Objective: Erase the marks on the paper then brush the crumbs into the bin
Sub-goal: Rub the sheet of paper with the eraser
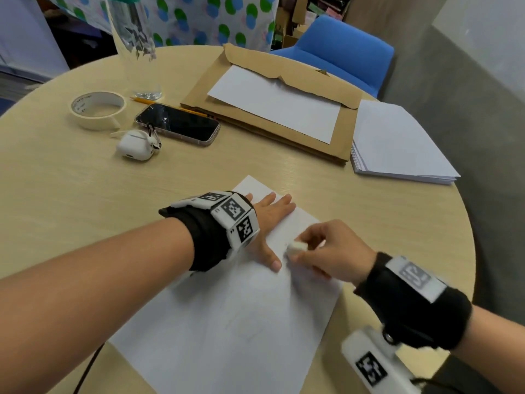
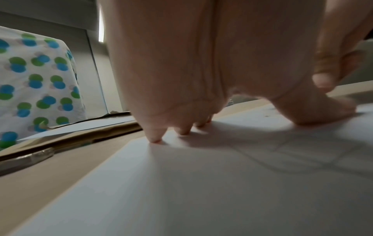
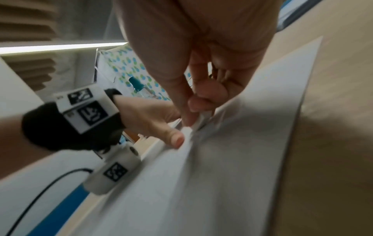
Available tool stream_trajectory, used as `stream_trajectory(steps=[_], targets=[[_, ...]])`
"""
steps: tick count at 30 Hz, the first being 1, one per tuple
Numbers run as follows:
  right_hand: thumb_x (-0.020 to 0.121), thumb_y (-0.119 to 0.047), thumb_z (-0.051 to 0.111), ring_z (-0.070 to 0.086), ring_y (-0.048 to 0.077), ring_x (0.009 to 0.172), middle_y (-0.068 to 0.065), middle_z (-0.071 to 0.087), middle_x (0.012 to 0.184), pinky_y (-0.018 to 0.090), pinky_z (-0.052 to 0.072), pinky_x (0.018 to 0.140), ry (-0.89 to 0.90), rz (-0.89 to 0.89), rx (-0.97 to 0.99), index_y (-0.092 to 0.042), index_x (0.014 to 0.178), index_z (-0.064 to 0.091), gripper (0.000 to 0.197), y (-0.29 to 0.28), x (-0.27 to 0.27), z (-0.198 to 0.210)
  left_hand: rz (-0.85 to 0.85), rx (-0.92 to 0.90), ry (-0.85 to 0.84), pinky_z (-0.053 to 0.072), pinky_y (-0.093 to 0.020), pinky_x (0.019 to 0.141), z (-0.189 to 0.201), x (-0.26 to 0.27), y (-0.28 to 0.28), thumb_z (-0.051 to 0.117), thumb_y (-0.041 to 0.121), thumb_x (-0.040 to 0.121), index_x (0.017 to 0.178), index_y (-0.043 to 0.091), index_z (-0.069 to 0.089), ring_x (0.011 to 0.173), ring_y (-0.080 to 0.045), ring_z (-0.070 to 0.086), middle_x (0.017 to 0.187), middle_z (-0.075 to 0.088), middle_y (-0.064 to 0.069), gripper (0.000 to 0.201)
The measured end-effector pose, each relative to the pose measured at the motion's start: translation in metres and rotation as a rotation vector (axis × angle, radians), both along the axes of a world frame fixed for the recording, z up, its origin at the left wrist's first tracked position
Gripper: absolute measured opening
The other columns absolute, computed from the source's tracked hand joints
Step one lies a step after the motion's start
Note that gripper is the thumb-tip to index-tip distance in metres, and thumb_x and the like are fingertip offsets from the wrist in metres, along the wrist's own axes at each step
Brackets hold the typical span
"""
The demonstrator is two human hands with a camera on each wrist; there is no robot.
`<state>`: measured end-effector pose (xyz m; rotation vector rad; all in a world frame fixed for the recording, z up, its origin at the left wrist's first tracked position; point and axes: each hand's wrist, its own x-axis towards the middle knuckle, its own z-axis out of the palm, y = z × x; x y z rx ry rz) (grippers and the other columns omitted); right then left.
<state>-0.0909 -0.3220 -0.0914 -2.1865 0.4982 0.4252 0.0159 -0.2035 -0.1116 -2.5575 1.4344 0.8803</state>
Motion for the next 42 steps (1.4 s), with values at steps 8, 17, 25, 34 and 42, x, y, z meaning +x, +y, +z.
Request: stream_trajectory(steps=[8,17,25,34,42], targets=[[0.075,-0.02,0.076,0.051,0.012,0.053,0.001,0.058,0.059,0.025,0.044,0.056,-0.056,-0.217,0.027,-0.02,0.071,0.067,0.01,-0.013,0.038,0.004,0.011,-0.039,0.031,-0.004,-0.049,0.117,0.0,0.001,0.002,0.069,0.054,0.072,0.148,0.022,-0.015,0.145,-0.02,-0.014,0.156,-0.02,0.004,0.118],[0.073,-0.018,0.078,0.045,0.012,0.048,0.001,0.055,0.056,0.024,0.037,0.047,0.062,-0.109,0.011,-0.02,0.069,0.066,0.012,-0.005,0.019,0.007,-0.016,0.0,-0.004,-0.004,-0.05,0.116,-0.005,0.003,-0.001,0.067,0.058,0.073,0.147,0.021,-0.018,0.145,-0.021,-0.017,0.155,-0.025,0.0,0.119],[0.07,-0.014,0.08,0.048,0.003,0.047,-0.009,0.057,0.057,0.015,0.038,0.044,0.052,-0.078,0.045,-0.023,0.069,0.065,0.018,0.0,-0.001,0.003,-0.029,0.01,-0.007,-0.005,-0.048,0.116,-0.004,0.002,-0.001,0.066,0.057,0.073,0.147,0.02,-0.02,0.144,-0.02,-0.017,0.154,-0.026,0.001,0.119],[0.073,-0.021,0.077,0.048,0.01,0.057,-0.003,0.056,0.063,0.021,0.036,0.05,-0.064,-0.219,0.003,-0.019,0.079,0.068,0.011,-0.01,0.03,0.005,-0.02,-0.014,0.01,-0.006,-0.047,0.116,-0.003,0.002,0.0,0.068,0.057,0.073,0.147,0.021,-0.018,0.145,-0.019,-0.017,0.155,-0.025,0.002,0.119],[0.073,-0.023,0.077,0.042,0.005,0.05,-0.007,0.056,0.062,0.014,0.032,0.041,0.101,-0.018,-0.036,-0.02,0.086,0.072,0.015,-0.009,0.019,0.014,-0.03,0.006,0.021,-0.006,-0.047,0.116,-0.001,0.003,0.0,0.066,0.057,0.074,0.147,0.02,-0.02,0.144,-0.02,-0.018,0.154,-0.027,0.002,0.118]])
